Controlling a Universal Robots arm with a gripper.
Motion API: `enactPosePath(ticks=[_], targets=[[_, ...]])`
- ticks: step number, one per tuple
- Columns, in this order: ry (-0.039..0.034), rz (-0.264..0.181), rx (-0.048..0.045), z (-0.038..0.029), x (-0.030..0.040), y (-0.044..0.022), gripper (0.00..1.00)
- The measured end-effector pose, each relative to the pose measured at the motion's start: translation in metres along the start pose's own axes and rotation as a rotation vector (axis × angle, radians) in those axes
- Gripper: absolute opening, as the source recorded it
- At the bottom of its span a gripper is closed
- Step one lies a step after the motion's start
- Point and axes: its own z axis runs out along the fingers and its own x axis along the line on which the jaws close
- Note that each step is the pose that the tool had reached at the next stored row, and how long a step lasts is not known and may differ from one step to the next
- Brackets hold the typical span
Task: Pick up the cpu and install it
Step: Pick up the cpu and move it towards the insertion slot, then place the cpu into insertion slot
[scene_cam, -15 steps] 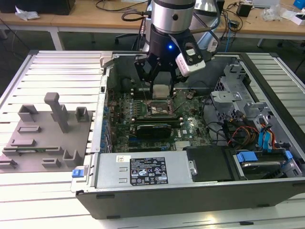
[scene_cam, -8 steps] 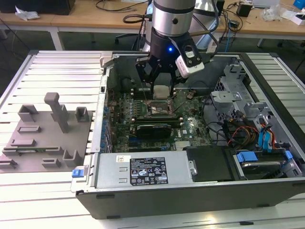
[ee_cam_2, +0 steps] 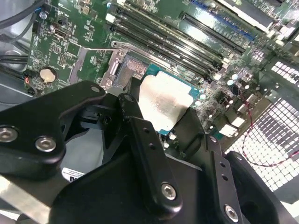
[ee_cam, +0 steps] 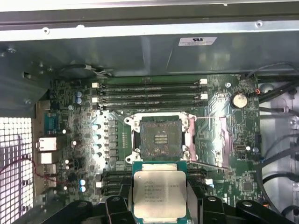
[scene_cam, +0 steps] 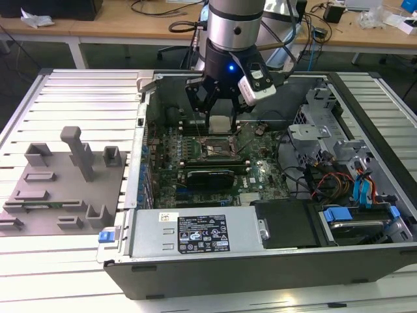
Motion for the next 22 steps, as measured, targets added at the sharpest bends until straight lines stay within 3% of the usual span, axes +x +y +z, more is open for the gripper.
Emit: enactPosePath(ticks=[3,8,12,22], targets=[[0.0,0.0,-0.0006,0.0043,0.0006,0.0081,0.55],[-0.0001,0.0,-0.0006,0.0094,0.003,0.0142,0.55],[0.0,0.0,-0.001,0.0146,0.0033,0.0156,0.55],[0.0,0.0,-0.0011,0.0157,0.0034,0.0157,0.55]])
